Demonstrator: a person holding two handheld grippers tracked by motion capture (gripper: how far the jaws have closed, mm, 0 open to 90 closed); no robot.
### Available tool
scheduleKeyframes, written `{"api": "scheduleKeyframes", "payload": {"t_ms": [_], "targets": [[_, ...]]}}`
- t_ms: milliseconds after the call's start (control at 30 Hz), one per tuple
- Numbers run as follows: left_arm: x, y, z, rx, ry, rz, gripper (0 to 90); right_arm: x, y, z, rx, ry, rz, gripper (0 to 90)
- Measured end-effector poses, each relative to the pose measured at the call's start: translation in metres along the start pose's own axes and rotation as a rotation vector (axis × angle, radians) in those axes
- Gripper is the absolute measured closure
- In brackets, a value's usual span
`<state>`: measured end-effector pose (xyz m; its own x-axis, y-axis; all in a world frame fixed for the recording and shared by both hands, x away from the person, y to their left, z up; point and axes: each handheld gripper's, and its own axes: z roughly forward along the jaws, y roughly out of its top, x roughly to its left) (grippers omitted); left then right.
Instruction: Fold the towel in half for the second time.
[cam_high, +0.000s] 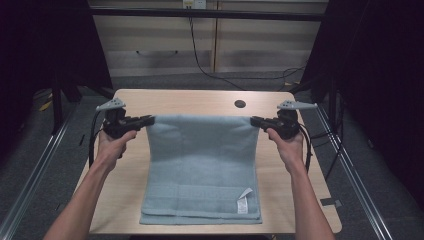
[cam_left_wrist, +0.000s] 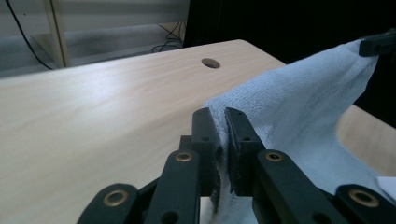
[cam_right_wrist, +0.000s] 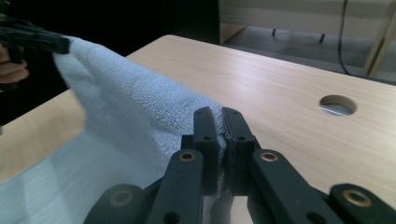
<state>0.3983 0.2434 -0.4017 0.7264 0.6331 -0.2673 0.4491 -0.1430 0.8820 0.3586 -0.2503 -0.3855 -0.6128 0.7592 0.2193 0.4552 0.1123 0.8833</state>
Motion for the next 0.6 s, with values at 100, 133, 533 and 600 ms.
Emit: {"api": "scheduleKeyframes", "payload": {"t_ms": [100, 133, 533, 600], "targets": [[-0.007, -0.015, -0.009, 0.016, -0.009, 0.024, 83.1, 0.011, -0.01, -0.01, 0.004, 0.019, -0.019, 86.0], [-0.011, -0.017, -0.013, 0.02, -0.01, 0.036, 83.1, 0.016, -0.013, -0.014, 0.009, 0.018, -0.033, 86.1], [-0.048, -0.058, -0.049, 0.008, -0.053, 0.076, 83.1, 0.054, -0.068, -0.047, 0.045, 0.078, -0.035, 86.0], [-0.057, -0.059, -0.06, -0.006, -0.061, 0.072, 83.2, 0.064, -0.073, -0.058, 0.023, 0.091, -0.038, 86.0]]}}
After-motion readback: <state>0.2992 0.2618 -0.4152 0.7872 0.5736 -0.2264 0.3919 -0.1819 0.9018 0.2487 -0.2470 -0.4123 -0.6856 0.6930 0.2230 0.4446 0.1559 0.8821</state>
